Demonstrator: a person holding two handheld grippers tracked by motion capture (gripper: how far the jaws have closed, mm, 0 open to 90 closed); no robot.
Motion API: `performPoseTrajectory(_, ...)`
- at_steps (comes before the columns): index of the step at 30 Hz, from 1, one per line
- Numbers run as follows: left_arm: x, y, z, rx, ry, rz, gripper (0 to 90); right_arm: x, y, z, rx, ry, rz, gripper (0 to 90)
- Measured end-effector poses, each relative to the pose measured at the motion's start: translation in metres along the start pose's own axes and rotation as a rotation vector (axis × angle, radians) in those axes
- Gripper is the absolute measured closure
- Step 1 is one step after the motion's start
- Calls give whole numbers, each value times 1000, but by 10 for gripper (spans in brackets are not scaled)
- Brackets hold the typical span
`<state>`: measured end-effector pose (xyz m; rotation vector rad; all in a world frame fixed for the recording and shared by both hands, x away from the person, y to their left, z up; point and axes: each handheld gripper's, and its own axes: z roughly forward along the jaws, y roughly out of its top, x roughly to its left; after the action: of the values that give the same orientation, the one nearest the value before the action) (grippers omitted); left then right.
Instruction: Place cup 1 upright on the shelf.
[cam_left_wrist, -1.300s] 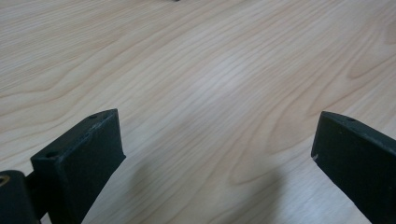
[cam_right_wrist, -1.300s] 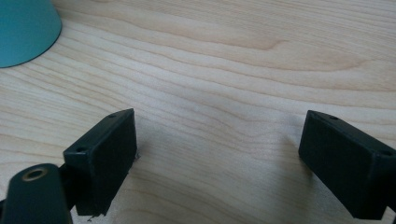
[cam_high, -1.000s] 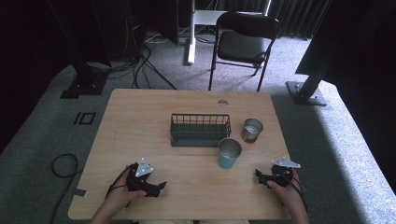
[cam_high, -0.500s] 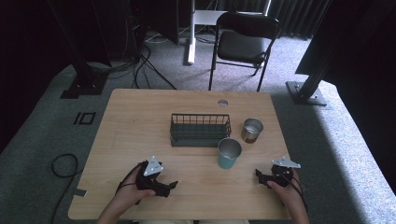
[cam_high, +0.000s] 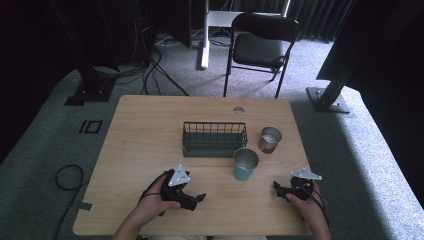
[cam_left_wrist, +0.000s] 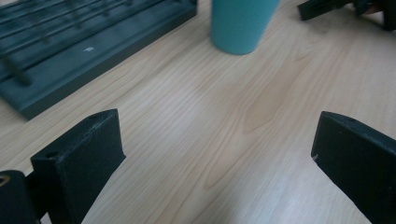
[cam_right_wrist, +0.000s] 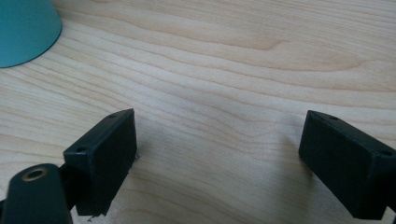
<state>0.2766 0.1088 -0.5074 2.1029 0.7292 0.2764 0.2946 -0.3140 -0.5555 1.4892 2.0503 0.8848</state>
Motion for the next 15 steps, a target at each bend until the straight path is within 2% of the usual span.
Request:
performPoseTrajectory(5,-7,11,8,-27,-24,5,27,0,0,0,0,0,0,109)
performPoseTrajectory(15,-13,31,29,-72,-21,24,27,0,0,0,0,0,0,109)
